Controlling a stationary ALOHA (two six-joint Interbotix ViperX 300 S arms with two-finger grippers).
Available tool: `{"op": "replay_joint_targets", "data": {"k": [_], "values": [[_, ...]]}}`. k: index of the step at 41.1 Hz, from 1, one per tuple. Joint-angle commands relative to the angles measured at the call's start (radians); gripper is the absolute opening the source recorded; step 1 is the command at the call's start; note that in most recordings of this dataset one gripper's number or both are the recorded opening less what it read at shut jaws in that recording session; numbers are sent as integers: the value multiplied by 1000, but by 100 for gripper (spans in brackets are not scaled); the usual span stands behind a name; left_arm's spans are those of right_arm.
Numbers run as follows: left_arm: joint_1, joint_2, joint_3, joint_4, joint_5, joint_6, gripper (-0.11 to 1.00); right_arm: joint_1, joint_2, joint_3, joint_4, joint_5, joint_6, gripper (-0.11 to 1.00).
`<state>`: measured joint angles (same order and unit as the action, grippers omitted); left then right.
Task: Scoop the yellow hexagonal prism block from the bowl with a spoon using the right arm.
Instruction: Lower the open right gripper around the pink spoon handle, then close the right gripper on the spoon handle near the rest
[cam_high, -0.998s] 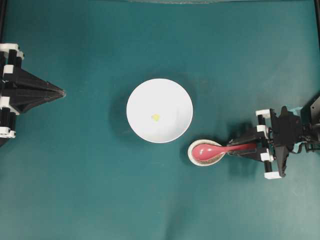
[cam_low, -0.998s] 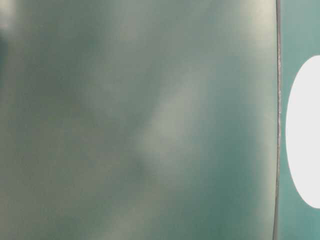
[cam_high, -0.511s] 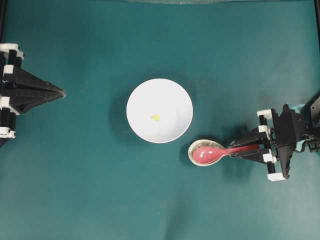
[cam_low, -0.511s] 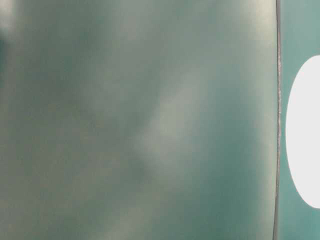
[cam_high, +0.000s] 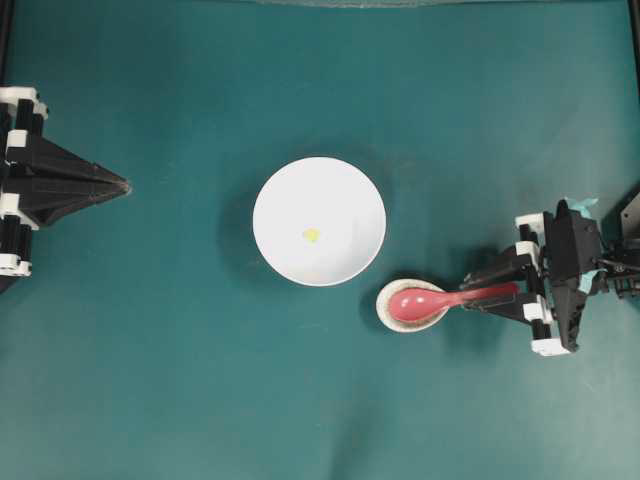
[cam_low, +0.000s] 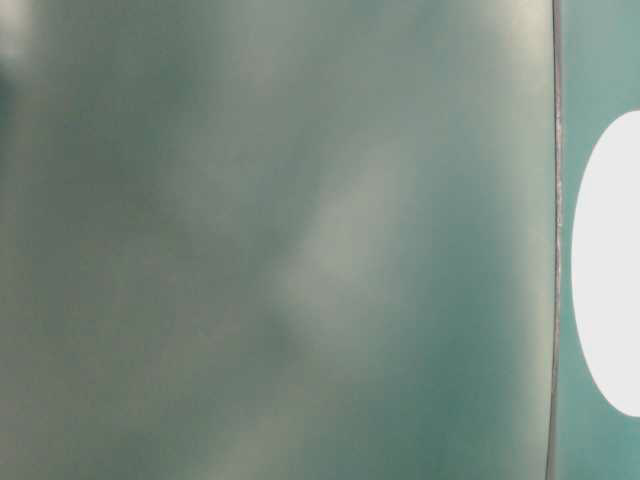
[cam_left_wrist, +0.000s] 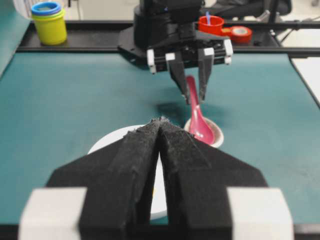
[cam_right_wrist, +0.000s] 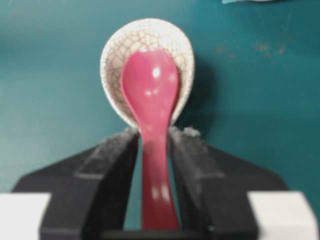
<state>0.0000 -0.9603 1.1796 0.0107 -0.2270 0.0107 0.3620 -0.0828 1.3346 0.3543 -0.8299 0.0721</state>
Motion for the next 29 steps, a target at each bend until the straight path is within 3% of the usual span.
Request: {"op": "replay_joint_targets", "data": {"k": [1,29], "values": [[-2,6,-26,3,-11,2,4,-2,-12,-12,0,-3,-6,40],[-2,6,-26,3,-23,0,4,0,0,-3,-5,-54,-38,47]]}}
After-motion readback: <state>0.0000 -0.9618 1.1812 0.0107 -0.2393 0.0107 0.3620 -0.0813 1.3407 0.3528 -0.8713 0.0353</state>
